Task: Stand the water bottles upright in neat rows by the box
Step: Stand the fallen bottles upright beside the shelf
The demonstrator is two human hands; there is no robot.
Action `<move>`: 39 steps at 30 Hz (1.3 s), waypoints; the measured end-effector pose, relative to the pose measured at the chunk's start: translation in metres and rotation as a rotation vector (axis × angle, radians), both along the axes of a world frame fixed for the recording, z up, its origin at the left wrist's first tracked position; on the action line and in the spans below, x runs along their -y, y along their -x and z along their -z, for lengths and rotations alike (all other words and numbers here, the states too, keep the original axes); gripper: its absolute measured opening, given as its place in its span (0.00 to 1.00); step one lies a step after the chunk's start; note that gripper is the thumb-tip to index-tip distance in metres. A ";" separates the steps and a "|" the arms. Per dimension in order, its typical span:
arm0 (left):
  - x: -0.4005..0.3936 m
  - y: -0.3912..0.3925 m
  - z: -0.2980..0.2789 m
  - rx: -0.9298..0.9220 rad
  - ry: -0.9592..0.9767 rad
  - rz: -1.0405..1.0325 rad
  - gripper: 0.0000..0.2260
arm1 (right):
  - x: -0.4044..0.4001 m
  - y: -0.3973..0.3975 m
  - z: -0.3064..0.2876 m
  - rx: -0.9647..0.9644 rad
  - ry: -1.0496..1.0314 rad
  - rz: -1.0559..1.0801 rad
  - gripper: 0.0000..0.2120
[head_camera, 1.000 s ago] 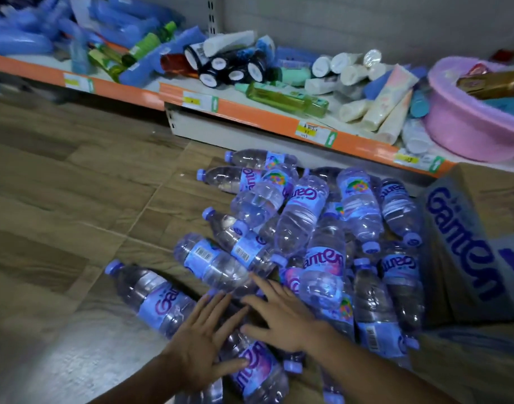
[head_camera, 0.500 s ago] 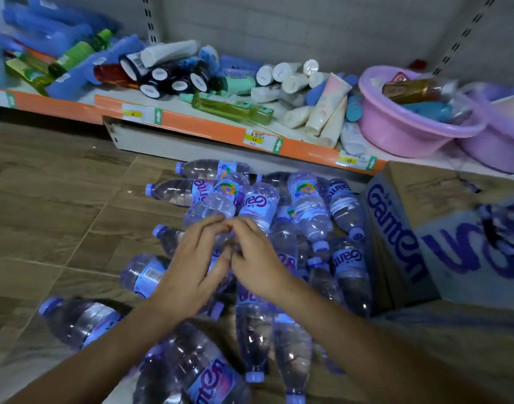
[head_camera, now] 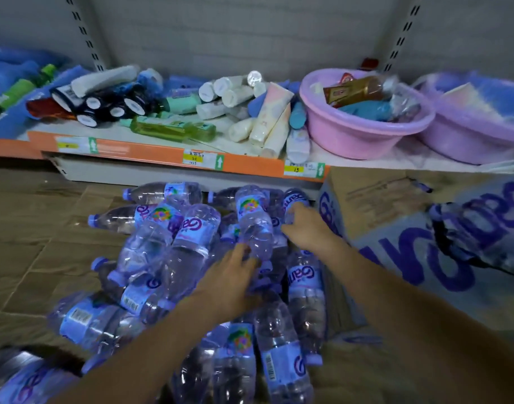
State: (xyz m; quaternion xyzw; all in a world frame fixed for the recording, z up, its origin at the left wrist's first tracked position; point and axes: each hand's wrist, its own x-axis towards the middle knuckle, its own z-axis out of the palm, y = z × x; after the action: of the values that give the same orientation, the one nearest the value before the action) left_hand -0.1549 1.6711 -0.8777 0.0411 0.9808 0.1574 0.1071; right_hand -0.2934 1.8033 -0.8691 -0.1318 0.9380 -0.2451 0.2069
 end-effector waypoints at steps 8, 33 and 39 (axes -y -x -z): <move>0.032 -0.021 -0.013 0.063 0.128 -0.106 0.31 | -0.009 0.027 0.017 -0.067 -0.217 -0.171 0.25; -0.053 0.069 -0.021 0.314 0.502 0.131 0.32 | -0.011 0.023 0.019 -0.084 -0.220 -0.206 0.24; -0.051 0.068 0.006 0.258 0.621 0.168 0.33 | -0.007 0.023 0.027 0.011 -0.293 -0.193 0.32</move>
State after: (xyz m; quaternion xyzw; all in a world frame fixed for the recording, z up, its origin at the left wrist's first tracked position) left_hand -0.2226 1.7218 -0.8835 0.0670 0.9535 -0.1542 0.2500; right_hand -0.3159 1.8106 -0.8963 -0.1885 0.9455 -0.0853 0.2515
